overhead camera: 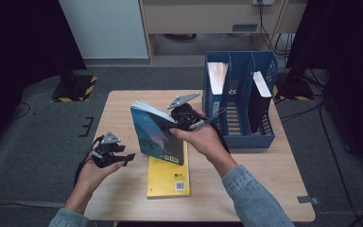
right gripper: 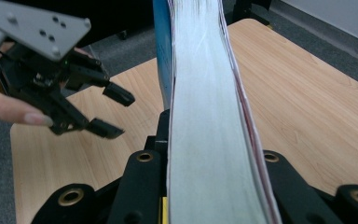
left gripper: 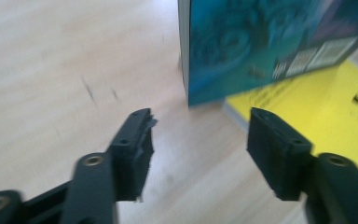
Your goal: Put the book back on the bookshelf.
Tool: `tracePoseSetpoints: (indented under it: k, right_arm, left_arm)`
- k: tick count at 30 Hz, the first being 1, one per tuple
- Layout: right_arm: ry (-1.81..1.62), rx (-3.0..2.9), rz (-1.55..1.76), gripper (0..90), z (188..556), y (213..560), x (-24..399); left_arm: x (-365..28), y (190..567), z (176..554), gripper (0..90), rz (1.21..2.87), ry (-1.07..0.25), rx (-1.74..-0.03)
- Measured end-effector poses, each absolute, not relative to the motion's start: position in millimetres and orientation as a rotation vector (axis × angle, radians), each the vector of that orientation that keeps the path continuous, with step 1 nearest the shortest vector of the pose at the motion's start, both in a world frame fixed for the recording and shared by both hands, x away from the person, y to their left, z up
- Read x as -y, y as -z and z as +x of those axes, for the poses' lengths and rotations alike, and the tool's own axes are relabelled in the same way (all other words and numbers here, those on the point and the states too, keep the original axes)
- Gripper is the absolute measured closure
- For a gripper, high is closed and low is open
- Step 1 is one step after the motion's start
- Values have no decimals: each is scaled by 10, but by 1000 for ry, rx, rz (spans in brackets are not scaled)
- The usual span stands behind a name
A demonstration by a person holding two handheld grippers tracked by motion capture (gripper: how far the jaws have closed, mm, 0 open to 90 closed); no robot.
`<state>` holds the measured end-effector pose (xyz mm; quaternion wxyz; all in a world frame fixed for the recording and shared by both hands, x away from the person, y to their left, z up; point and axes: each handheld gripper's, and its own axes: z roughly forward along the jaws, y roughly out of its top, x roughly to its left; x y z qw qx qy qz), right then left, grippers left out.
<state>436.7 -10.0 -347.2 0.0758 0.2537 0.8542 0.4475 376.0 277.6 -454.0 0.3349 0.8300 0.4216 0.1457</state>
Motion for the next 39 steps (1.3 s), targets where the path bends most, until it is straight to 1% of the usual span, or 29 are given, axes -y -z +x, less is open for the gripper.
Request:
tracePoseSetpoints:
  k: [5, 9, 10, 17, 20, 24, 26, 30, 34, 39]
  right_arm:
    - [-1345, -2562, 776, 731, 4372, 3470, 100]
    - [-1329, -2564, 774, 733, 4376, 3455, 82]
    - [-1330, -2564, 780, 733, 4380, 3453, 79]
    - [-1371, -2556, 938, 736, 4533, 3448, 77]
    - [-1387, -2544, 1005, 735, 4602, 3457, 86]
    - [-1424, -2524, 1106, 736, 4674, 3477, 115]
    - [-1438, -2509, 1138, 736, 4695, 3474, 127]
    - [-1458, -2501, 1129, 736, 4663, 3442, 112]
    - [-1477, -2474, 1114, 736, 4601, 3379, 104]
    - [-1459, -2446, 1136, 736, 4577, 3315, 153]
  left_arm:
    - [-2769, 4725, 3614, 294, 2184, -393, -1115]
    - [-2753, 4780, 3596, 221, 2237, -399, -1094]
    - [-2757, 4827, 3588, 213, 2250, -422, -1093]
    - [-2807, 4990, 3619, 74, 2294, -427, -1125]
    - [-2841, 5019, 3616, 70, 2282, -424, -1130]
    - [-2915, 5046, 3629, 62, 2297, -464, -1155]
    - [-2966, 5060, 3637, 54, 2292, -455, -1169]
    - [-3069, 5129, 3666, 53, 2294, -428, -1208]
    - [-3113, 5158, 3675, 53, 2276, -448, -1234]
    - [-3110, 5179, 3697, 53, 2274, -457, -1220]
